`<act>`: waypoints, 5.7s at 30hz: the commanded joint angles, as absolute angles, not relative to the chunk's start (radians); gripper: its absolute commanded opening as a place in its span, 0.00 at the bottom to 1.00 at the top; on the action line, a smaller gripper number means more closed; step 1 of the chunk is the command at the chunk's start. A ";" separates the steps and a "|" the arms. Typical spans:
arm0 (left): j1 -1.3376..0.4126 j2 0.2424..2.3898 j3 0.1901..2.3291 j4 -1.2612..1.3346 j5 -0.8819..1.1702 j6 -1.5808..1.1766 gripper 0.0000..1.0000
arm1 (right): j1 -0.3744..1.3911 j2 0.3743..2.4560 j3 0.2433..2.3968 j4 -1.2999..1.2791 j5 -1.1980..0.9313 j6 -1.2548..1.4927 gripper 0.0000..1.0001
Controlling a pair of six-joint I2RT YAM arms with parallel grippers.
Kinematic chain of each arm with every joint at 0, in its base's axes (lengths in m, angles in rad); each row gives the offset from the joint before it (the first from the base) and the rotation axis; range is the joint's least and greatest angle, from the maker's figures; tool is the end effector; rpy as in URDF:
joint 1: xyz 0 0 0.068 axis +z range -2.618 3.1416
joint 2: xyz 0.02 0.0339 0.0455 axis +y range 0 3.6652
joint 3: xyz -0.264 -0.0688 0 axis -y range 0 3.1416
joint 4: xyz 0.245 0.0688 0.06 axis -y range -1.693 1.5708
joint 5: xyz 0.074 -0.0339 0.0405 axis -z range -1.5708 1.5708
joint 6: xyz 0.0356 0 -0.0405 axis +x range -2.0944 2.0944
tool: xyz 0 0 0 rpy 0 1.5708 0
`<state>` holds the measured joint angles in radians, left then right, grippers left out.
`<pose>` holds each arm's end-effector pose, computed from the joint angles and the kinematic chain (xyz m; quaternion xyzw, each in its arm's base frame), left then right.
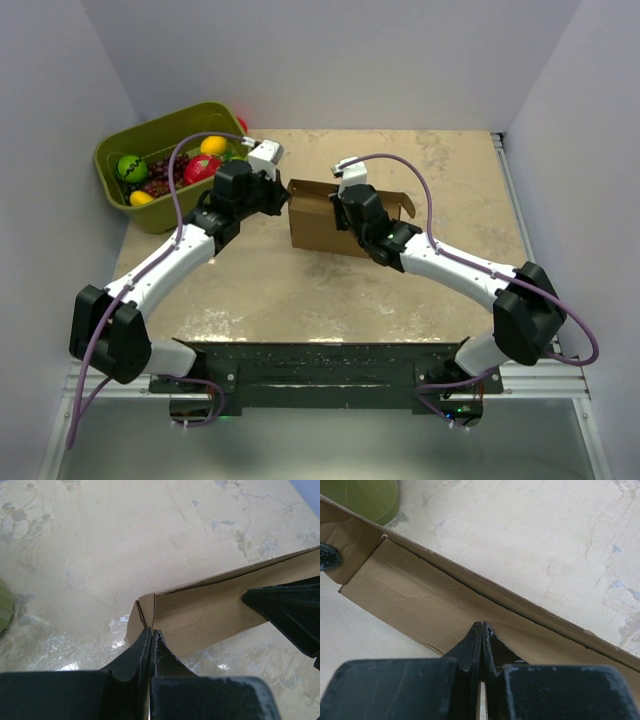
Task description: Fold the paper box
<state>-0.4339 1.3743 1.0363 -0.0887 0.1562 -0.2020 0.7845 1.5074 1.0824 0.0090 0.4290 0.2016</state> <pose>0.2870 -0.1391 0.3026 0.1389 0.8277 -0.2310 0.4921 0.2571 0.2357 0.2876 -0.1240 0.8175 0.0953 0.5542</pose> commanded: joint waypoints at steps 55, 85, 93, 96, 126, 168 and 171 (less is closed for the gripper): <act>-0.462 1.480 1.081 -0.354 0.083 -0.129 0.00 | 0.416 1.296 1.230 -0.603 0.330 0.161 0.39; -0.497 1.488 1.077 -0.351 0.083 -0.123 0.00 | 0.413 1.315 1.206 -0.535 0.133 0.341 0.00; -0.499 1.489 1.077 -0.351 0.086 -0.123 0.00 | 0.411 1.307 1.154 -0.523 0.138 0.353 0.00; -0.500 1.489 1.075 -0.351 0.087 -0.123 0.00 | 0.413 1.301 1.143 -0.537 0.159 0.342 0.00; -0.545 1.482 1.049 -0.376 0.031 -0.149 0.00 | 0.430 1.233 1.178 -0.575 0.245 0.333 0.38; -0.545 1.474 1.072 -0.337 0.089 -0.164 0.00 | 0.505 1.223 1.035 -0.521 0.259 0.357 0.00; -0.545 1.465 1.074 -0.333 0.094 -0.167 0.00 | 0.509 1.229 1.028 -0.529 0.276 0.365 0.00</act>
